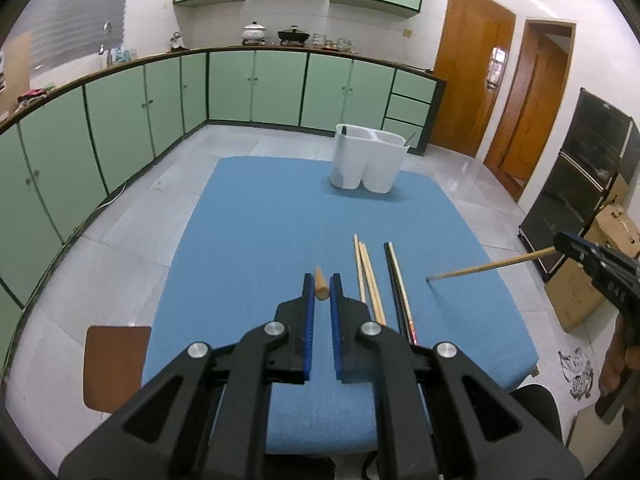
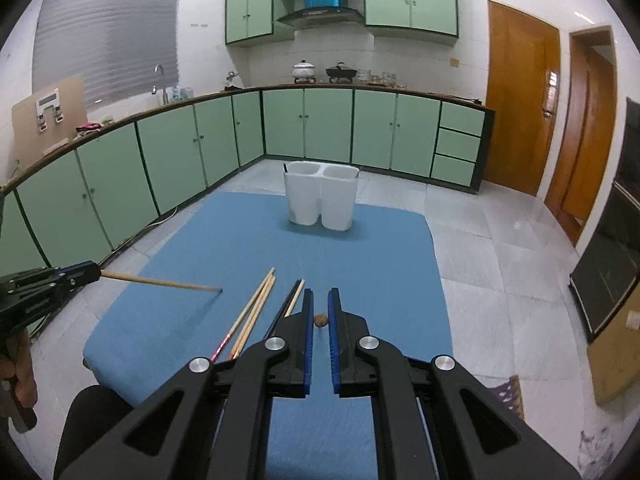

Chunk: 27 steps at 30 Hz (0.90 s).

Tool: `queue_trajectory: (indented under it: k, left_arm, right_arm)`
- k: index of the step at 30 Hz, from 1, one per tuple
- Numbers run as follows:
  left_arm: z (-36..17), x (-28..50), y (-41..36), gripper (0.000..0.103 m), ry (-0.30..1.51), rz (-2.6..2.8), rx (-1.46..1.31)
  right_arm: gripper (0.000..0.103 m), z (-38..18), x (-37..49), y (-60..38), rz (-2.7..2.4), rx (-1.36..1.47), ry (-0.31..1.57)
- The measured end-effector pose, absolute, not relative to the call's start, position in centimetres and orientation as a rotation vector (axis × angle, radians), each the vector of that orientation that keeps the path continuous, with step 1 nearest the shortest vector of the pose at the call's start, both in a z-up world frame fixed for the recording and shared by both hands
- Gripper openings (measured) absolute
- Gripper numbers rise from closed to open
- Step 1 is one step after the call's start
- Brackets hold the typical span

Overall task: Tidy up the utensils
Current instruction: 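Lift both wooden chopsticks and carry them toward the white holder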

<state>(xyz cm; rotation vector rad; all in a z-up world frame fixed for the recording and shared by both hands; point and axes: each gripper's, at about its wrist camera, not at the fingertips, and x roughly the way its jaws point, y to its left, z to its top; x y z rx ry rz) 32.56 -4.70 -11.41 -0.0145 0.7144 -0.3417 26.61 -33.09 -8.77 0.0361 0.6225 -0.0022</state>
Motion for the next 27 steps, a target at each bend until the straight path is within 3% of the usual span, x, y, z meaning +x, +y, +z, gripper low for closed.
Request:
queue_trajectory:
  k: [27]
  left_arm:
    - [-2.0,40.8,-8.8,0.006,0.739,-0.448,0.111]
  right_arm:
    - [0.007,-0.7,36.4,-34.8,0.057,0.016,0.787]
